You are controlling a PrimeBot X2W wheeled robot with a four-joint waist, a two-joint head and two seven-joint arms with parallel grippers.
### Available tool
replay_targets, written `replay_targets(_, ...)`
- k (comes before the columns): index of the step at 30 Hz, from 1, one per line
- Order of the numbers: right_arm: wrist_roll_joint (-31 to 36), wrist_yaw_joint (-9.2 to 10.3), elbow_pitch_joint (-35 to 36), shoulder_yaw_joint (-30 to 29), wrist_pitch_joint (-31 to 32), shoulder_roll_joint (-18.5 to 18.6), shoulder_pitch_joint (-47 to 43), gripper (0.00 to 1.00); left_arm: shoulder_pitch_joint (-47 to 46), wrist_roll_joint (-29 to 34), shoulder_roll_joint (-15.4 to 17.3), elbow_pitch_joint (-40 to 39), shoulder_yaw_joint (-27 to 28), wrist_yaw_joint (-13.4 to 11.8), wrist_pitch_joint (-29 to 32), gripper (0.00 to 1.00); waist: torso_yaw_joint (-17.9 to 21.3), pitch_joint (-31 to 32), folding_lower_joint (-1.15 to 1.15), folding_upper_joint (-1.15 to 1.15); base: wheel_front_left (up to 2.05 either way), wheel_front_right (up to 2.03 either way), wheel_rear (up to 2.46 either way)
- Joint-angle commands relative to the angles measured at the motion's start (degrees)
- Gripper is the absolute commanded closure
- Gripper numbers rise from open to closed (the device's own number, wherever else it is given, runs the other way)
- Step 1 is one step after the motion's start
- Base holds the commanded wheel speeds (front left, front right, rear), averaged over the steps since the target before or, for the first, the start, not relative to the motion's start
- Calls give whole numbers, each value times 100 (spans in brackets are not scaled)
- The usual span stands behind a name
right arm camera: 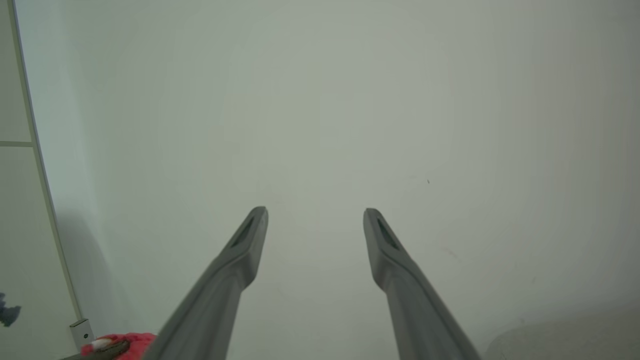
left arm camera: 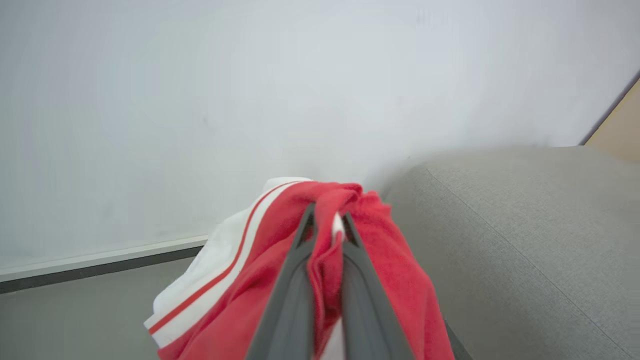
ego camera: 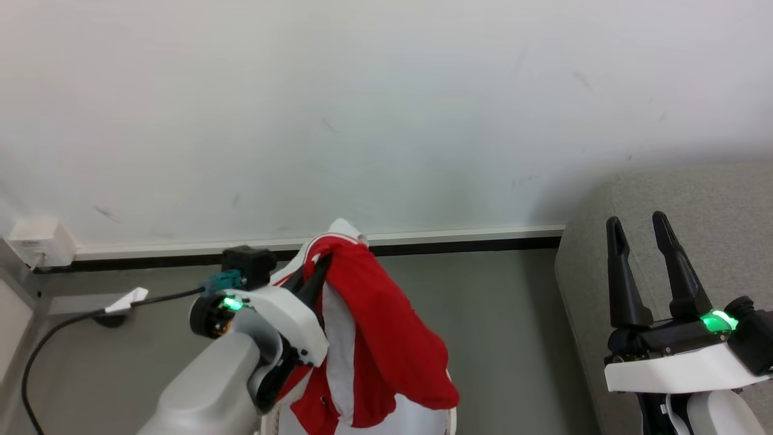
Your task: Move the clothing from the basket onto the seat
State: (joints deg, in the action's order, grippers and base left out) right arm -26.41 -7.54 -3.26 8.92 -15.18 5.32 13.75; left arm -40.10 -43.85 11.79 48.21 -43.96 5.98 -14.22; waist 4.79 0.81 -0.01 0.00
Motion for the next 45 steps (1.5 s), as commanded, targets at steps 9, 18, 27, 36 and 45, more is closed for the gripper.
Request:
replay_targets(9, -40, 10, -35, 151, 6, 38, -241, 0, -182, 107, 337, -1347, 173, -406, 48, 100, -23, 156, 1, 0, 0, 0, 0)
replay_targets(18, -63, 10, -72, 328, 6, 78, -287, 0, 28, 56, 635, -2457, 240, -832, 373, 100, 22, 180, 1, 0, 0, 0, 0)
replay_targets(27, -102, 10, -136, 737, 6, 192, -167, 0, 148, 9, 780, -2888, 247, -1011, 542, 100, 18, 145, 1, 0, 0, 0, 0)
replay_targets(36, -443, 10, -424, 1913, 5, 610, 81, 0, -12, 39, 670, -2946, 127, -978, 682, 100, -142, 82, 1, 0, 0, 0, 0)
replay_targets(45, -802, 11, -1407, 3096, 5, 573, 874, 0, -208, 85, 455, -2871, -57, -849, 737, 100, -325, 56, 1, 0, 0, 0, 0)
